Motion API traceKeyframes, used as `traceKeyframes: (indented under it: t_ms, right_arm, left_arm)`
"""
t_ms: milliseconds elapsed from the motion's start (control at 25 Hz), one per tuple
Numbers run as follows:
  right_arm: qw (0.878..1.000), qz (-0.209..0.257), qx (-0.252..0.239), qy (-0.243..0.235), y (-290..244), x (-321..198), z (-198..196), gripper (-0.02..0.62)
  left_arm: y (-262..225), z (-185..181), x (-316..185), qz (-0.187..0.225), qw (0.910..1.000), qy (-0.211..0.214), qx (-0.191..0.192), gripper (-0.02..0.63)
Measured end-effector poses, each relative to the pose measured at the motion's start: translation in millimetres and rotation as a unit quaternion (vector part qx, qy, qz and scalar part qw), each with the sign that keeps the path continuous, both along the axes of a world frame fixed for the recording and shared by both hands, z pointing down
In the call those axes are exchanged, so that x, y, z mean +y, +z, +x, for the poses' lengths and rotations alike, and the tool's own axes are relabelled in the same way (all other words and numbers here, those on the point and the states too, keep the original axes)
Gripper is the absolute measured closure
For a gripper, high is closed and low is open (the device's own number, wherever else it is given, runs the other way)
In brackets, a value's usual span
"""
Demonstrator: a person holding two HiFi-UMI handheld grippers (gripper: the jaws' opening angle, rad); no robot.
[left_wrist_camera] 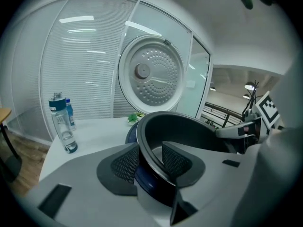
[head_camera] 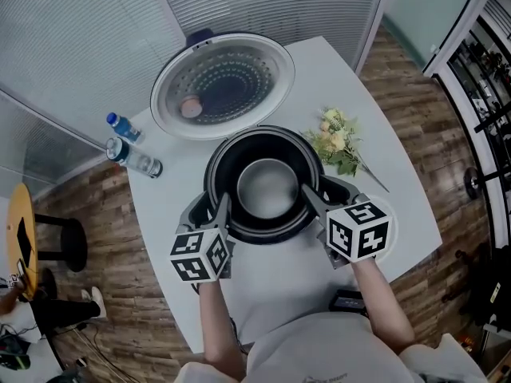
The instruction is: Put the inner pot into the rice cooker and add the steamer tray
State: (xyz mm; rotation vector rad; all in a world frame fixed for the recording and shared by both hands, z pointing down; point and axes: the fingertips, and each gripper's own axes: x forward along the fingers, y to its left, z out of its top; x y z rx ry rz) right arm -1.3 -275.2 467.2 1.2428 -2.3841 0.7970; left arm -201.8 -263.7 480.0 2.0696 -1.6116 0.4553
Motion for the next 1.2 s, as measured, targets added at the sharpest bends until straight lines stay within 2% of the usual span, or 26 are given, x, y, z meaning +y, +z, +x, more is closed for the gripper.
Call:
traceKeyframes:
  t_ms: [160,280,680,800,1200]
  right_arm:
    - [1.0,0.008,0.016,-0.001,0.0,3.8,1.1,0.449]
    - [1.0,0.013,0.025,0.001,-0.7,3.8,1.3,0.409]
    - [0.999,0.032,0.018,0.016,-17.5,16.7,9.3,0.408]
    - [0.999,0.041,0.019,0.021,-23.6,26.3,12.2,0.408]
    - [0.998,0.061,0.017,0.027,-45.0,72.8,13.0,0.414]
  left_arm:
    - [0.8,-0.2,2.6,0.008,0.9994,-0.001,-0.035,0.449]
    - [1.6,-2.7,3.1,0.012,0.9987,-0.004,-0.049,0.419]
    - [-13.3,-11.4,18.4,0.025,0.9983,-0.021,-0.047,0.411]
    - [-21.1,-12.2,29.0,0.035,0.9972,-0.022,-0.063,0.411]
    - [-56.0,-5.1,80.6,0.081,0.995,-0.024,-0.054,0.422]
